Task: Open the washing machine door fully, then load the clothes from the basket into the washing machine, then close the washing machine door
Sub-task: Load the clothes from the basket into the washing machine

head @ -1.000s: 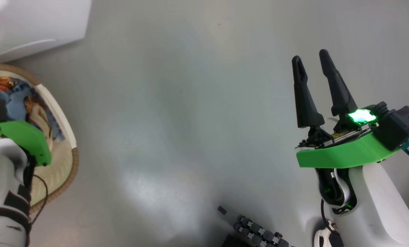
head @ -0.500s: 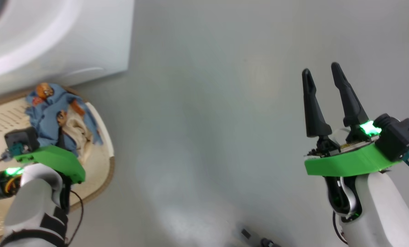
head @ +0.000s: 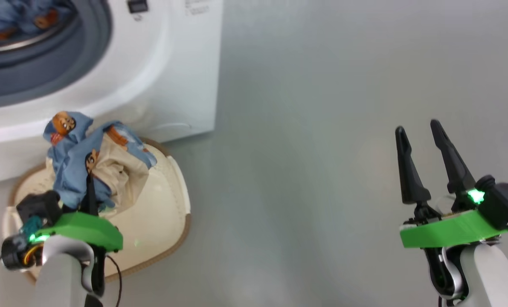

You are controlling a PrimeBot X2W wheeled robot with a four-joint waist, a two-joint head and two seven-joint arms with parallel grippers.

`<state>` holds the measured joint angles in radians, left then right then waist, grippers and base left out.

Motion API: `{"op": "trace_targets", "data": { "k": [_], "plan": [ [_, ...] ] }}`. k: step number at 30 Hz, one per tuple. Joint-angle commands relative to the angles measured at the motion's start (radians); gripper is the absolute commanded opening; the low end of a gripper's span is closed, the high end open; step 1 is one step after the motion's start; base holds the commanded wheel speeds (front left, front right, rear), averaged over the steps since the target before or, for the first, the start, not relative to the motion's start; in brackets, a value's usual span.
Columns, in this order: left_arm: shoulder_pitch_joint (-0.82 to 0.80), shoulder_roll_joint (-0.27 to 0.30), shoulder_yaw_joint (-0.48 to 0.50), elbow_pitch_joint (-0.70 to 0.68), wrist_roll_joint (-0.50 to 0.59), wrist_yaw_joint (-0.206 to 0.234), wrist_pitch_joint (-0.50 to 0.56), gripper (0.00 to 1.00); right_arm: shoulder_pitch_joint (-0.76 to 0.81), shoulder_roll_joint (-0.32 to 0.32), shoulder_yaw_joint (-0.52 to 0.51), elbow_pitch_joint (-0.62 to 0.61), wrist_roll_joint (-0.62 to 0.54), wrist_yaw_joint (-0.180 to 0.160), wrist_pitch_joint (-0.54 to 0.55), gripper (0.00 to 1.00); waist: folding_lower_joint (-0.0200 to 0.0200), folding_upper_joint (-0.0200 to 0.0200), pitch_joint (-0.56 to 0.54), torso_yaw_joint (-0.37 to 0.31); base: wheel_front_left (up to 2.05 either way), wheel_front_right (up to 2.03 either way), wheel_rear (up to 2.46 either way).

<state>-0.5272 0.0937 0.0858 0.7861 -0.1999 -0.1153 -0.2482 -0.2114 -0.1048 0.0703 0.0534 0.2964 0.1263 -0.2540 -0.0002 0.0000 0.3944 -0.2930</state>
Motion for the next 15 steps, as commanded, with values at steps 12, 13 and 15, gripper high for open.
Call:
{"op": "trace_targets", "data": {
  "k": [12,13,15],
  "plan": [
    [0.247,-0.026,0.074,-0.317,0.034,-0.011,-0.013,0.0,0.108,-0.041,-0.014,-0.012,-0.019,0.004,-0.008,1.0,0.0002,0.0,-0.205,0.105,0.0,0.0,0.0],
    [0.262,-0.028,0.073,-0.337,0.038,-0.011,-0.013,0.0,0.118,-0.044,-0.018,-0.014,-0.019,0.004,-0.008,1.0,0.0002,0.0,-0.214,0.11,0.0,0.0,0.0],
    [0.292,-0.032,0.07,-0.374,0.047,-0.009,-0.013,0.0,0.137,-0.048,-0.023,-0.015,-0.021,0.004,-0.008,1.0,0.0002,0.0,-0.231,0.118,0.0,0.0,0.0]
  ]
}}
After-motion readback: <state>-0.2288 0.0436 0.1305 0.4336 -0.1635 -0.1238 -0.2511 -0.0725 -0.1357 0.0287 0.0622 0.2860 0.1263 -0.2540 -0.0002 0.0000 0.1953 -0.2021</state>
